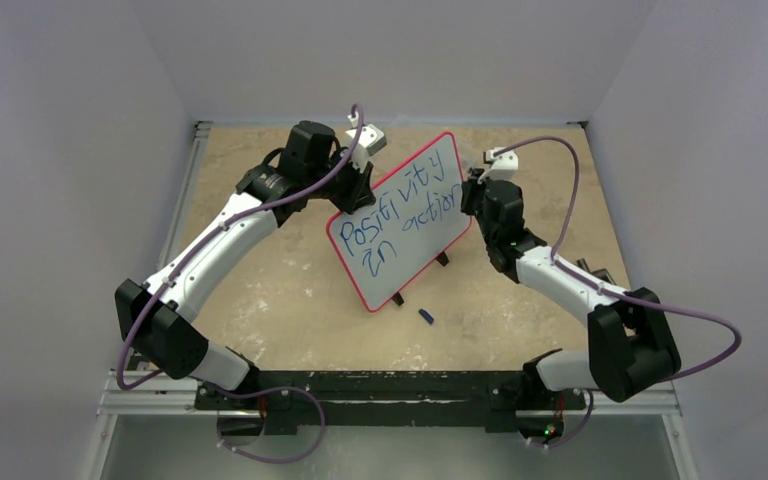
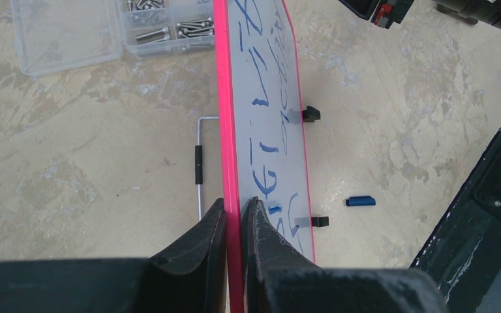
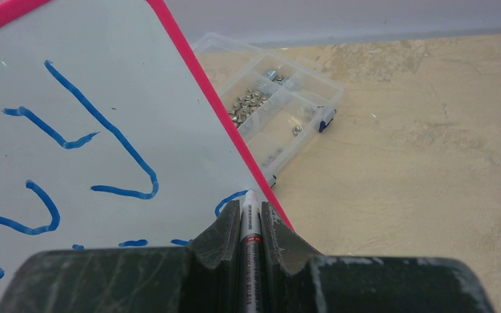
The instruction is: Write a sentence on the whiteboard
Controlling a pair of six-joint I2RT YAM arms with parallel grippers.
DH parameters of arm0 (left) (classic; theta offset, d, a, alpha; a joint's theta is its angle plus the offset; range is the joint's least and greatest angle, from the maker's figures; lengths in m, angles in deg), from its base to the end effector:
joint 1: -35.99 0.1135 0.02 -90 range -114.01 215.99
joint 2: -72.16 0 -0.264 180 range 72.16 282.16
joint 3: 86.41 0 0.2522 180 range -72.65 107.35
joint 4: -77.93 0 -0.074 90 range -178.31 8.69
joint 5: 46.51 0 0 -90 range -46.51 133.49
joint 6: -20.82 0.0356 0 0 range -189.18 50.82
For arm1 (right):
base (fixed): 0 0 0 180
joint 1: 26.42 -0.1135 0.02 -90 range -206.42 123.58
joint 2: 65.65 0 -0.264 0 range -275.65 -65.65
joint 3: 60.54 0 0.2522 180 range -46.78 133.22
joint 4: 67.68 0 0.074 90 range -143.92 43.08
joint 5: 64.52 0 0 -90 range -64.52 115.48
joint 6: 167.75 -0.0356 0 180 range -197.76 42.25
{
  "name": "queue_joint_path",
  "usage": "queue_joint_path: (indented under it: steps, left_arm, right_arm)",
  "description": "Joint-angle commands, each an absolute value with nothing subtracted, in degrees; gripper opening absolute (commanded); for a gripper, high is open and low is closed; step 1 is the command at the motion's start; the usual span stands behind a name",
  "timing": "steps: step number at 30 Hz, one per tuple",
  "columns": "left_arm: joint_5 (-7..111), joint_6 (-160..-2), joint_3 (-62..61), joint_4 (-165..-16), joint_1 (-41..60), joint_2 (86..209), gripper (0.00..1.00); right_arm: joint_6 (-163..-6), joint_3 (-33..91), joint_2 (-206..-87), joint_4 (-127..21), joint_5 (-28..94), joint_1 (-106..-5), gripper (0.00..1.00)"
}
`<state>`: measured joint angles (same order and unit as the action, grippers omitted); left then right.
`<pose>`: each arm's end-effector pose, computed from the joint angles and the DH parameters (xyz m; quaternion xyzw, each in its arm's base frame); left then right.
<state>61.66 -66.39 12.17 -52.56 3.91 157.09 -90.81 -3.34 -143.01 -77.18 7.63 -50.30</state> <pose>0.2730 -0.1842 0.3728 0.3320 0.8174 -0.2496 0.3992 0.2833 0.1135 0.2642 0.0269 0.7664 0.0865 0.6360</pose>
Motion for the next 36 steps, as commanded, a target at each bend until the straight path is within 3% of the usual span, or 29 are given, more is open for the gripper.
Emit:
queue_joint_path:
  steps: [1, 26, 36]
  left_arm:
    - [60.32, -59.11, 10.73, -47.79, 2.5, 157.45, 0.0]
    - [60.11, -59.06, 10.8, -47.71, 2.49, 157.33, 0.0]
    - [56.67, -58.98, 11.46, -46.33, 2.48, 158.66, 0.0]
  right_arm:
    - [-92.58, -3.72, -142.79, -77.55, 10.68, -50.48, 0.0]
    - [-94.23, -8.5, -142.2, -76.14, 12.01, -50.5, 0.0]
    - [-94.76, -9.86, -130.19, -69.85, 10.04, -50.47, 0.0]
